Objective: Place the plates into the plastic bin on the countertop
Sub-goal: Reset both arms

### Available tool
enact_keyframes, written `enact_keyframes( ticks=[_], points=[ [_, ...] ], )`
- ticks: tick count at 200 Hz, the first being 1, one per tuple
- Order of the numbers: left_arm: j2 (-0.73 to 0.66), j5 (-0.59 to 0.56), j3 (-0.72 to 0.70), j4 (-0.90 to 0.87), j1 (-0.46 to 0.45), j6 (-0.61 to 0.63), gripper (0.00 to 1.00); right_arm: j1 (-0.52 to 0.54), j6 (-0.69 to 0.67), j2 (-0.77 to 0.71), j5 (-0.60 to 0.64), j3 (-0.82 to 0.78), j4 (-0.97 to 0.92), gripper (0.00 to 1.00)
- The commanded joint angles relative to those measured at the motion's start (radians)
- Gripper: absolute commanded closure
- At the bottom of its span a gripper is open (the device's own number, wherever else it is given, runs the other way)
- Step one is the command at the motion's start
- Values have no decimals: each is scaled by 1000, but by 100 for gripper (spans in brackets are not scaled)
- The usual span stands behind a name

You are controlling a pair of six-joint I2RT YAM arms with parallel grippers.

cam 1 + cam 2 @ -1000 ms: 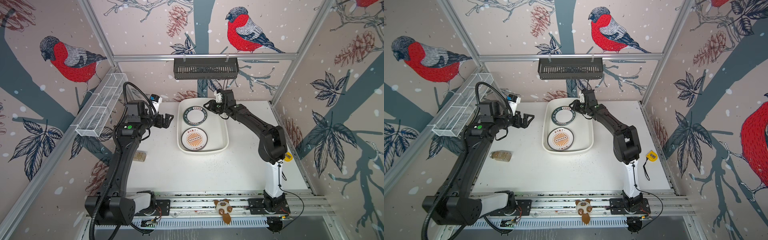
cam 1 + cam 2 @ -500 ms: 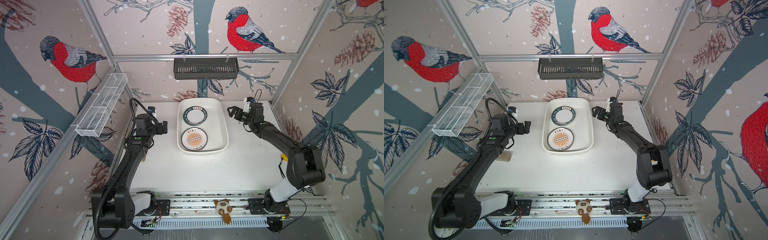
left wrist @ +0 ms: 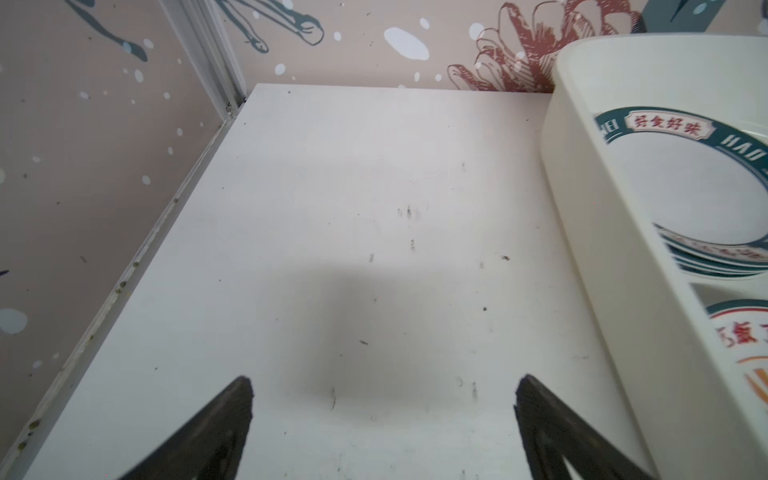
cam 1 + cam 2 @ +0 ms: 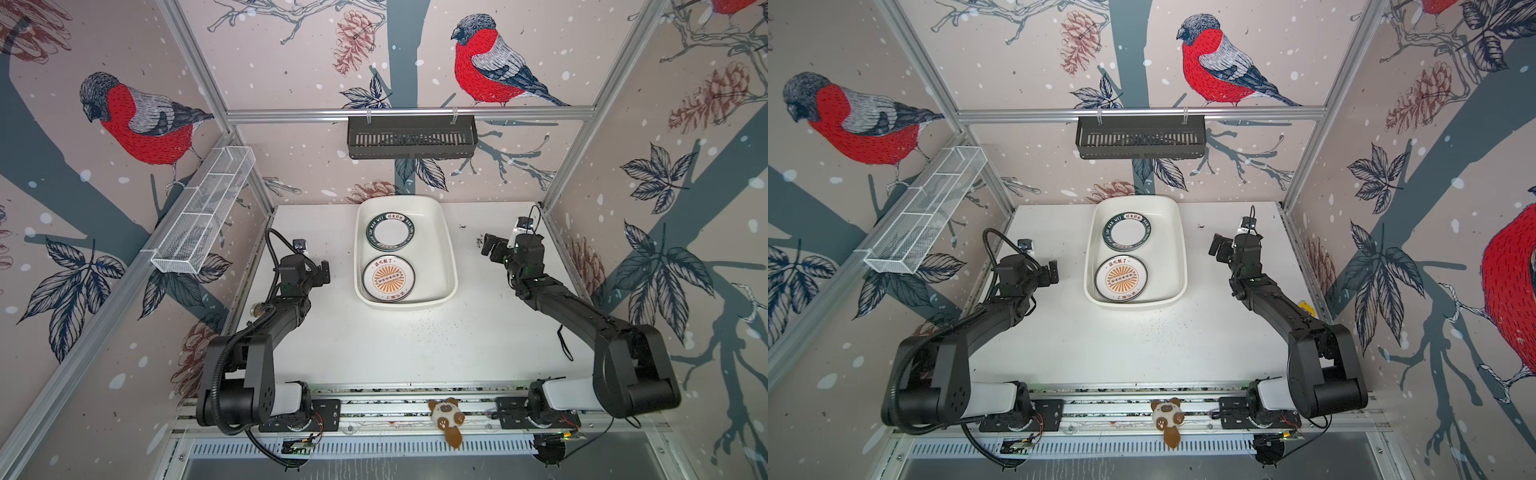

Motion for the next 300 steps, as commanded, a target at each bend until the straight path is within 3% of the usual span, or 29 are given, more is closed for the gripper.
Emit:
enact_keyframes(
  ticks=[1, 16, 32, 59, 103, 122, 164, 184, 212, 265, 285, 300],
  points=[
    [28, -41, -79, 285, 11, 25, 2, -16, -74, -18, 174, -73, 122, 0],
    [49, -54, -128, 380, 20, 28, 2, -20, -116, -20, 260, -155, 222, 0],
    [73, -60, -168, 470, 26, 32, 2, -19, -170, -22, 247, -232, 320, 0],
    [69, -28, -169, 464, 50, 17, 2, -17, -233, -29, 252, -317, 414, 0],
    [2, 48, -252, 551, 75, -21, 2, -66, -198, -40, 203, -450, 593, 0],
    [-14, 136, -282, 619, 75, -46, 1, -98, -173, -36, 175, -475, 634, 0],
    [104, 174, -318, 819, 74, -71, 1, -138, -150, -33, 129, -483, 651, 0],
    [119, 246, -361, 909, 70, -32, 1, -139, -173, -47, 126, -524, 726, 0],
    [206, 242, -407, 1092, 69, -39, 1, -153, -181, -7, 108, -536, 802, 0],
    [203, 288, -432, 1132, 68, -16, 1, -157, -194, 160, 88, -591, 1079, 0],
    [197, 303, -391, 1046, 68, -10, 1, -161, -190, 139, 64, -542, 950, 0],
    [190, 282, -343, 945, 65, -10, 1, -155, -209, 151, 55, -534, 956, 0]
  ],
)
